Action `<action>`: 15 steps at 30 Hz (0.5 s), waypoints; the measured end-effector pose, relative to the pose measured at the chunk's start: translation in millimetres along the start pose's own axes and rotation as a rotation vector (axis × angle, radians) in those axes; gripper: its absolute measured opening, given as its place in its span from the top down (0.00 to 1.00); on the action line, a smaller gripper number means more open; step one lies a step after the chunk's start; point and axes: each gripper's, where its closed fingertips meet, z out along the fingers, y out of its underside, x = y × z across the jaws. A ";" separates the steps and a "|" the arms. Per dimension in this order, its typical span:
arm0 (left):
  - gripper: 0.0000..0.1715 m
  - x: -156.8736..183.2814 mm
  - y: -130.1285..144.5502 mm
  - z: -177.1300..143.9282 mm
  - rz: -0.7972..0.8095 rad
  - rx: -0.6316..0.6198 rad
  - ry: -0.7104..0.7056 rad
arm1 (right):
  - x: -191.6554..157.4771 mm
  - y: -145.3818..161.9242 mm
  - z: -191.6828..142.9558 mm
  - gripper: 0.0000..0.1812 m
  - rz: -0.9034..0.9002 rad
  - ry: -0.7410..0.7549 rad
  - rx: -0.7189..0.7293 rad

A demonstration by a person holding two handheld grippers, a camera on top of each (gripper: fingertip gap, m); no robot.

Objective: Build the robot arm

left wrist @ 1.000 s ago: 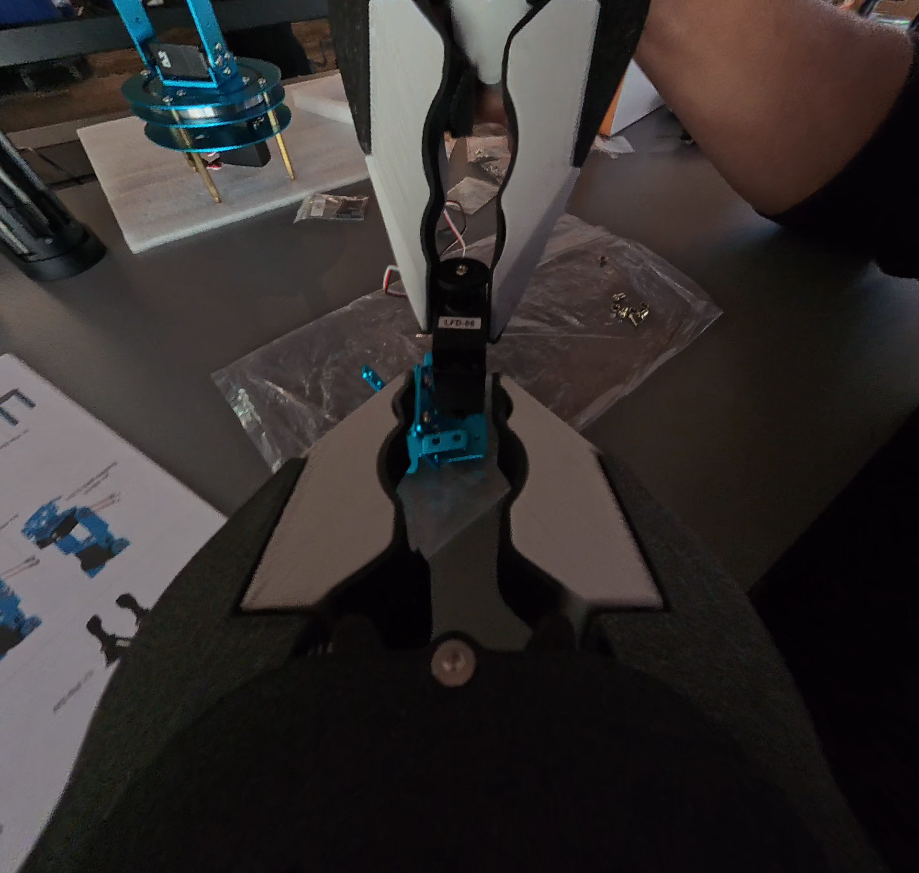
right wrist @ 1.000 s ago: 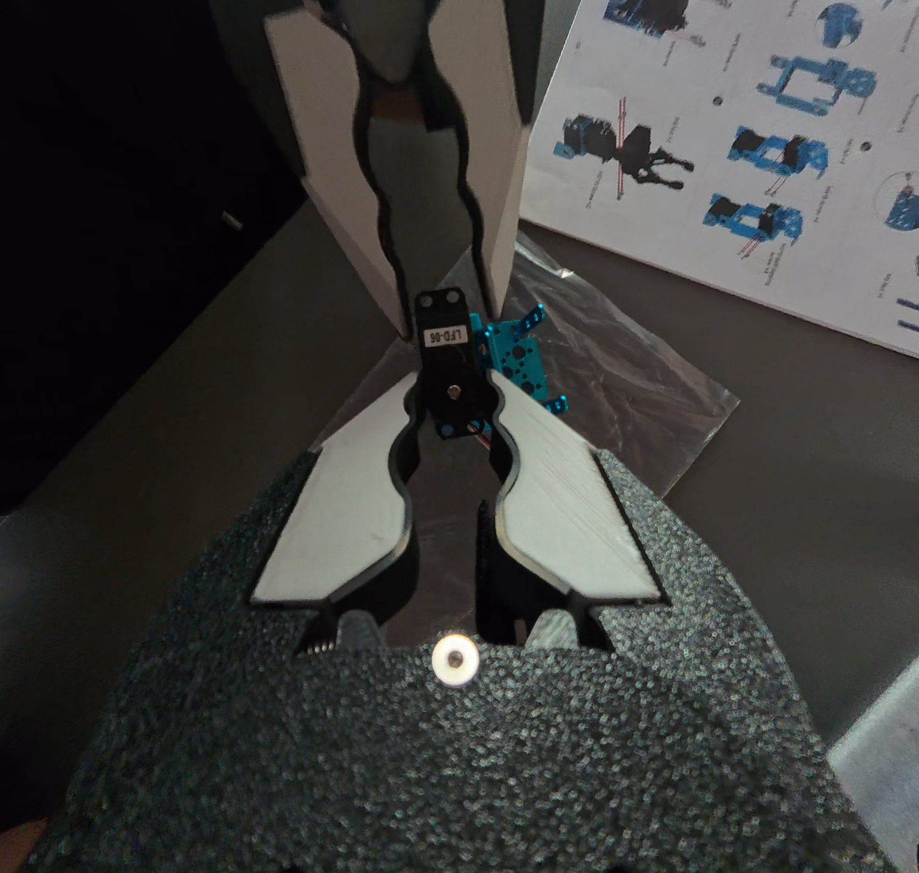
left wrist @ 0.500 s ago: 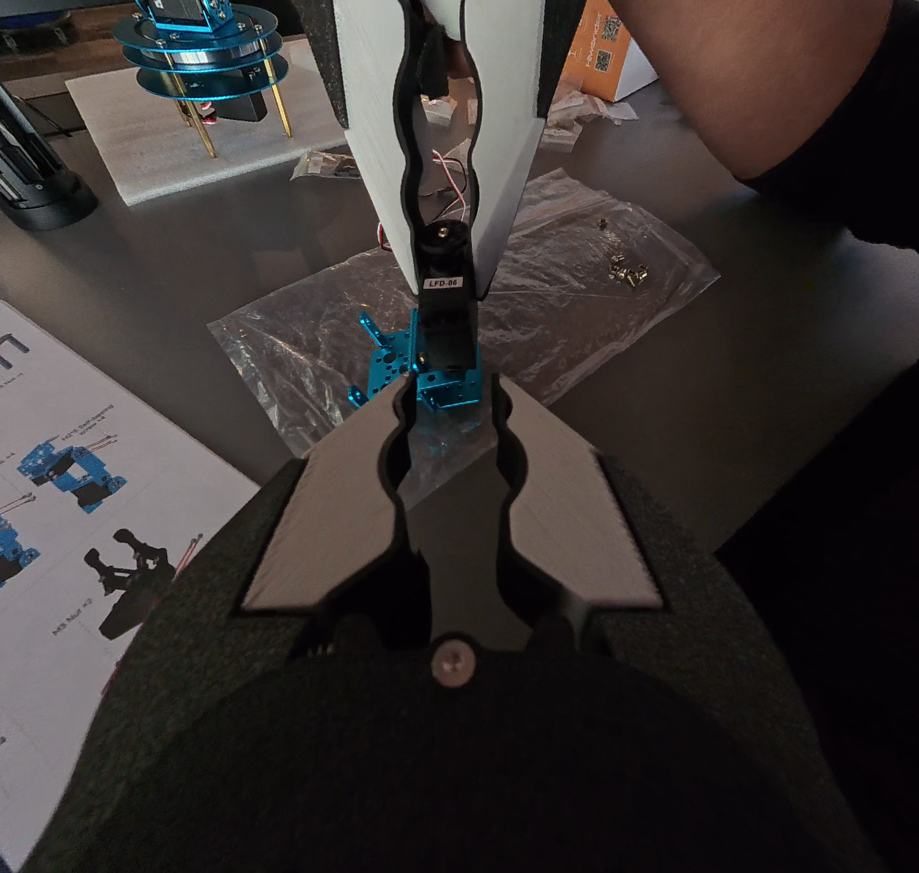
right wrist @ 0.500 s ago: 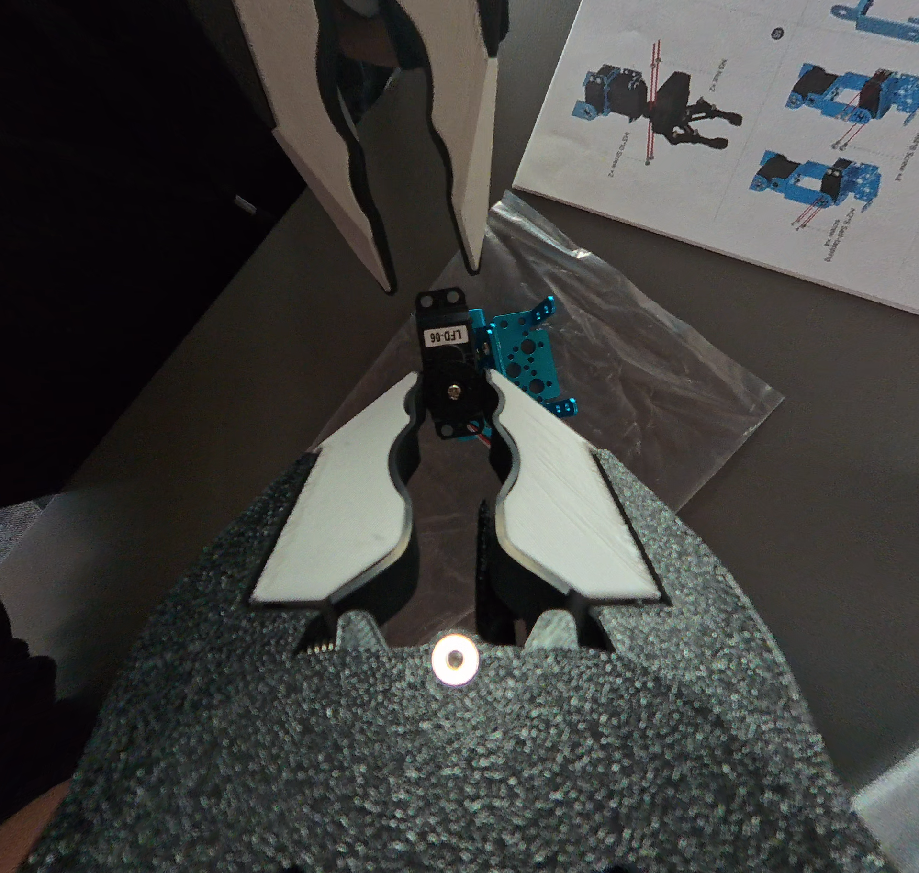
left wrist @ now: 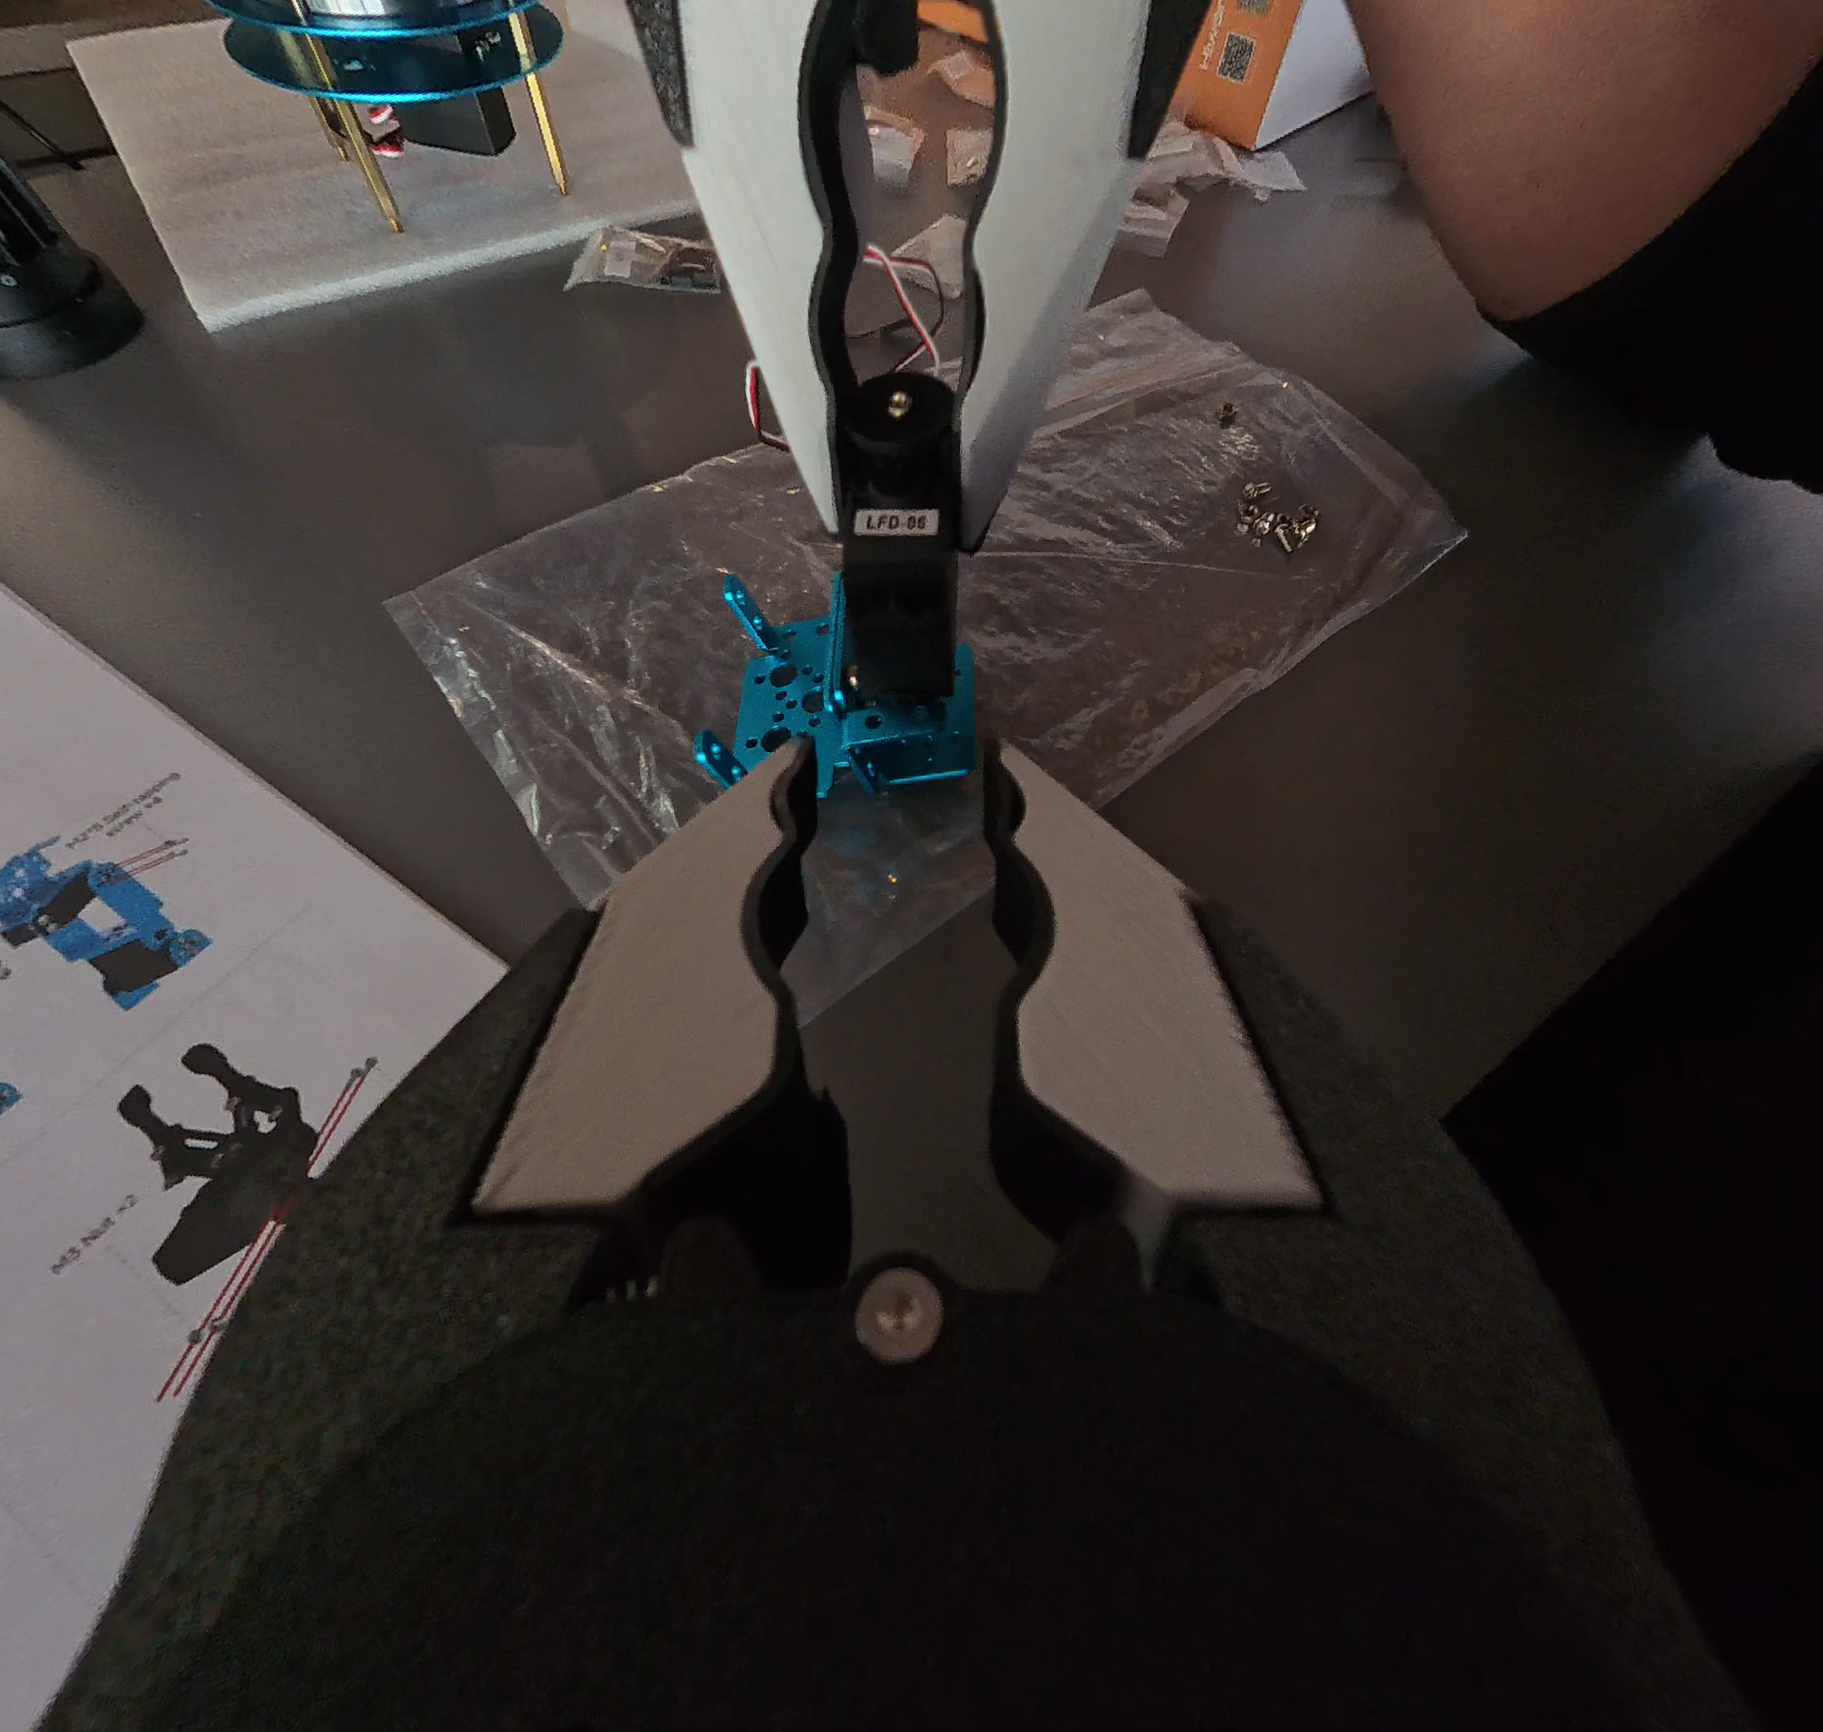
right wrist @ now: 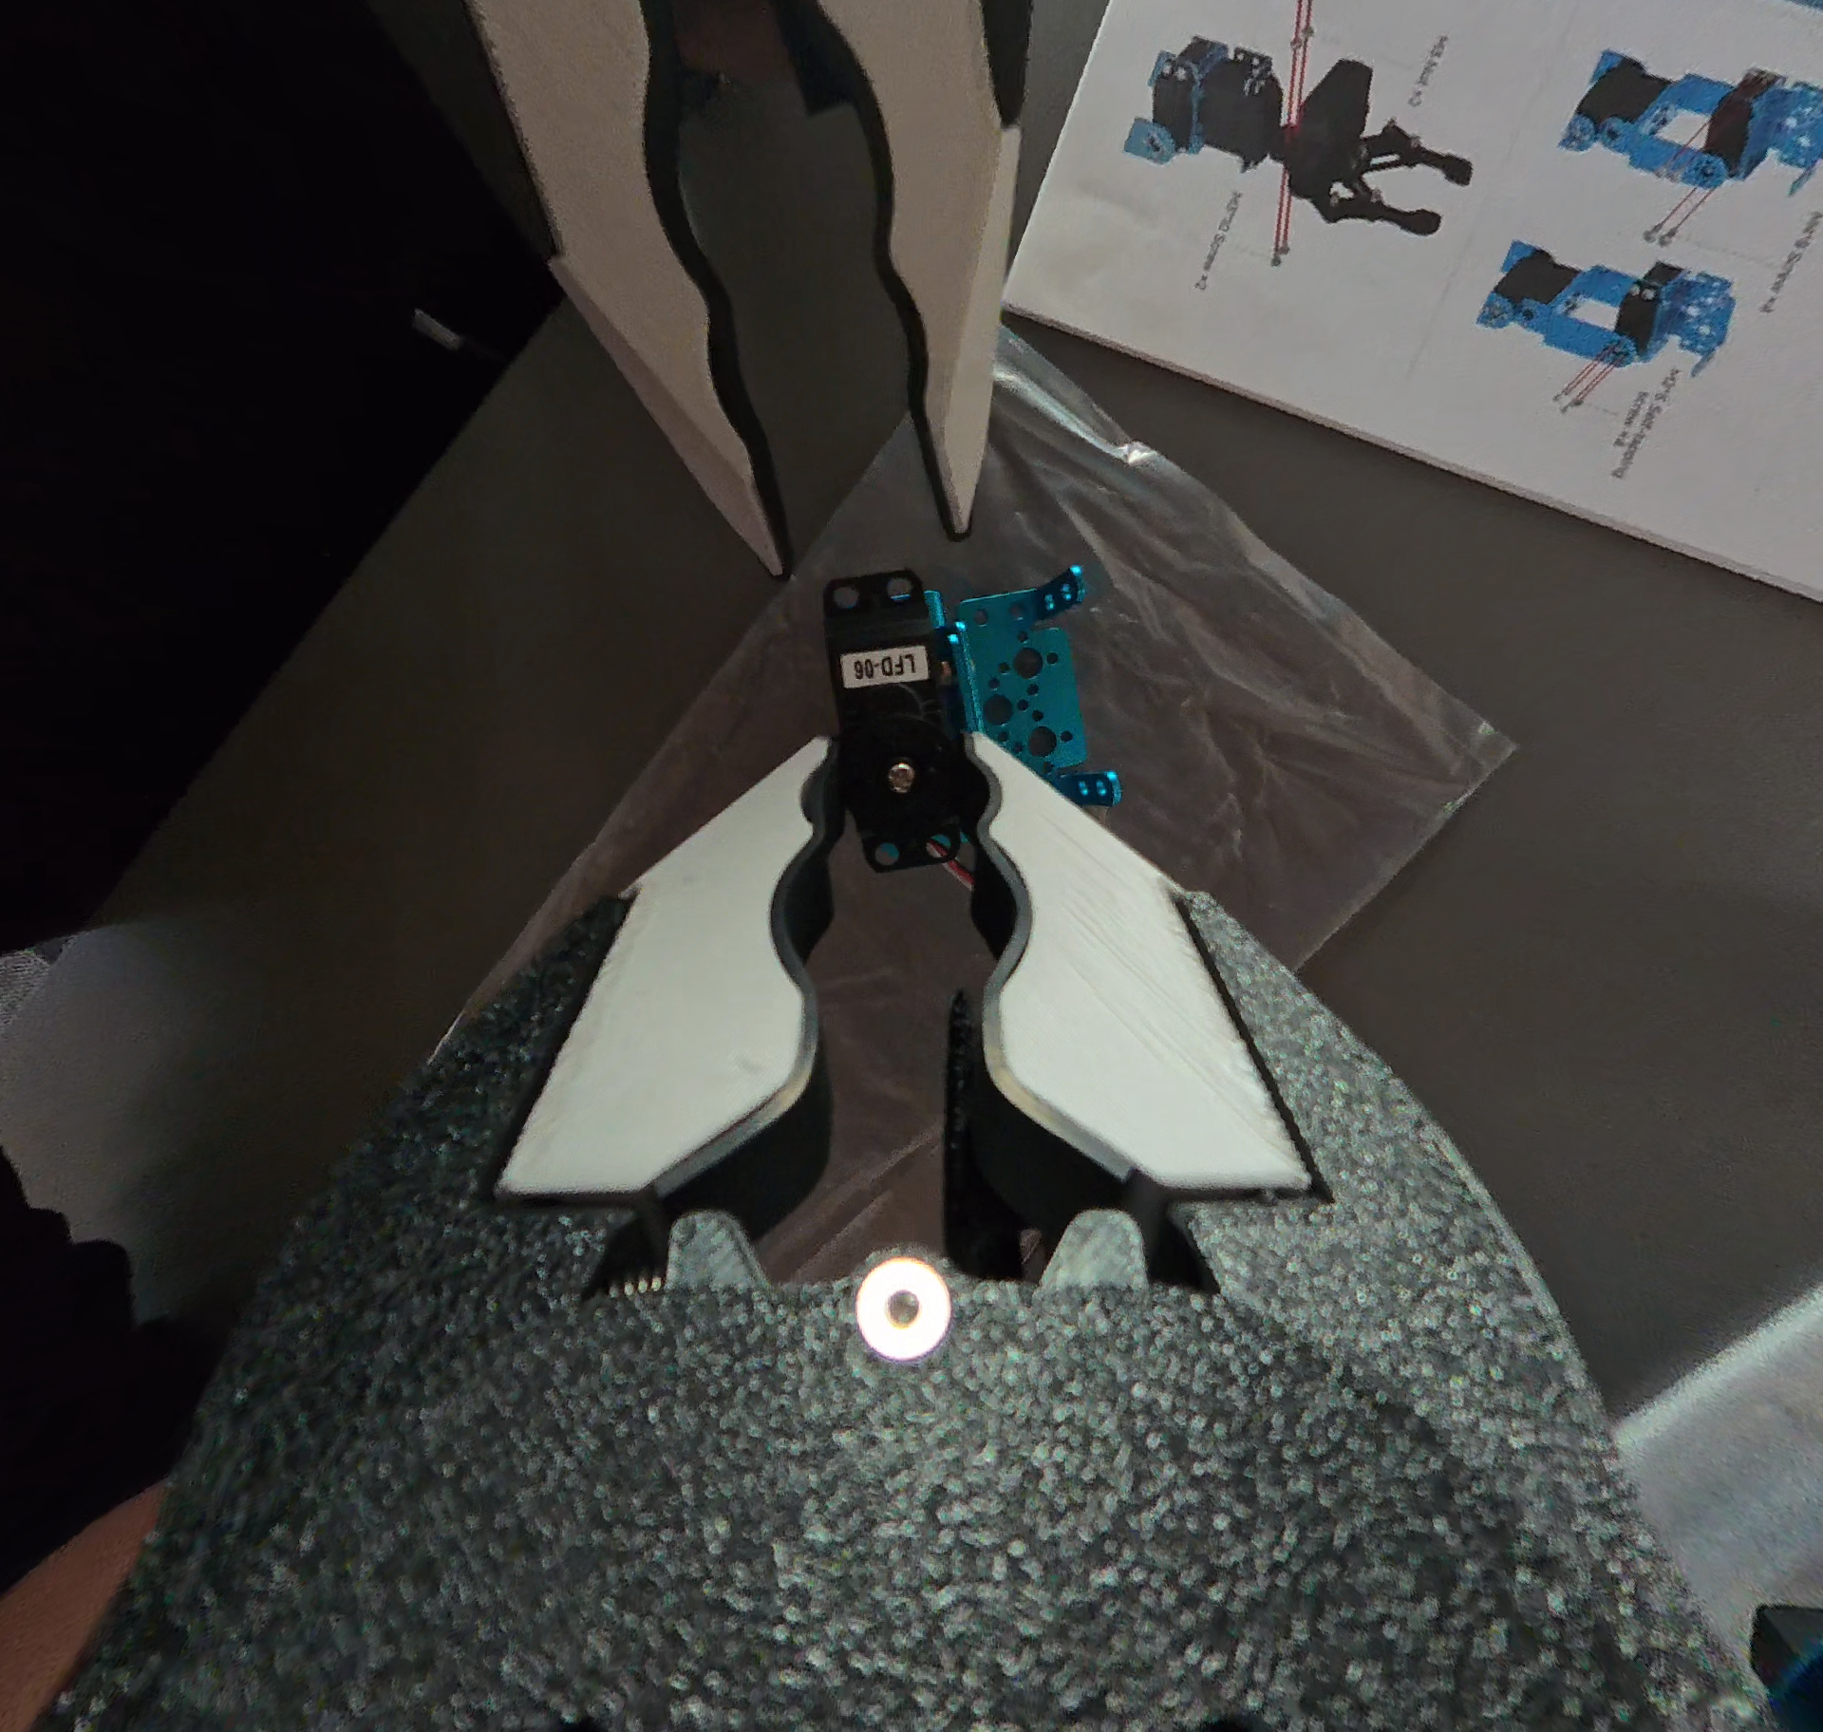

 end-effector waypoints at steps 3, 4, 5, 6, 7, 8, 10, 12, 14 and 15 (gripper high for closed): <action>0.79 0.9 1.9 2.3 0.010 -0.020 0.003 | -7.1 -1.1 -4.9 0.88 0.020 -0.013 0.013; 0.79 1.0 1.8 2.8 0.011 -0.024 0.003 | -12.2 0.4 -6.2 0.88 0.035 -0.030 0.015; 0.78 1.2 1.4 3.1 0.010 -0.025 0.008 | -15.9 2.6 -6.6 0.88 0.046 -0.040 0.015; 0.78 2.1 0.7 2.9 0.004 -0.021 0.019 | -16.3 4.5 -5.4 0.88 0.055 -0.031 0.017; 0.78 3.2 -0.9 2.5 -0.009 -0.013 0.035 | -15.1 5.7 -3.0 0.88 0.065 -0.021 0.022; 0.78 4.4 -2.8 2.2 -0.026 -0.002 0.052 | -15.3 7.0 0.3 0.88 0.072 -0.025 0.019; 0.78 5.6 -8.2 1.2 -0.058 0.025 0.081 | -15.3 7.0 7.5 0.88 0.070 -0.040 0.017; 0.79 6.1 -12.9 -0.1 -0.077 0.044 0.102 | -17.3 4.8 13.4 0.88 0.069 -0.072 0.021; 0.80 7.0 -14.1 0.0 -0.079 0.046 0.111 | -14.4 6.3 17.9 0.88 0.070 -0.071 0.008; 0.80 7.4 -12.9 1.0 -0.074 0.038 0.110 | -12.5 7.3 19.6 0.88 0.071 -0.066 0.002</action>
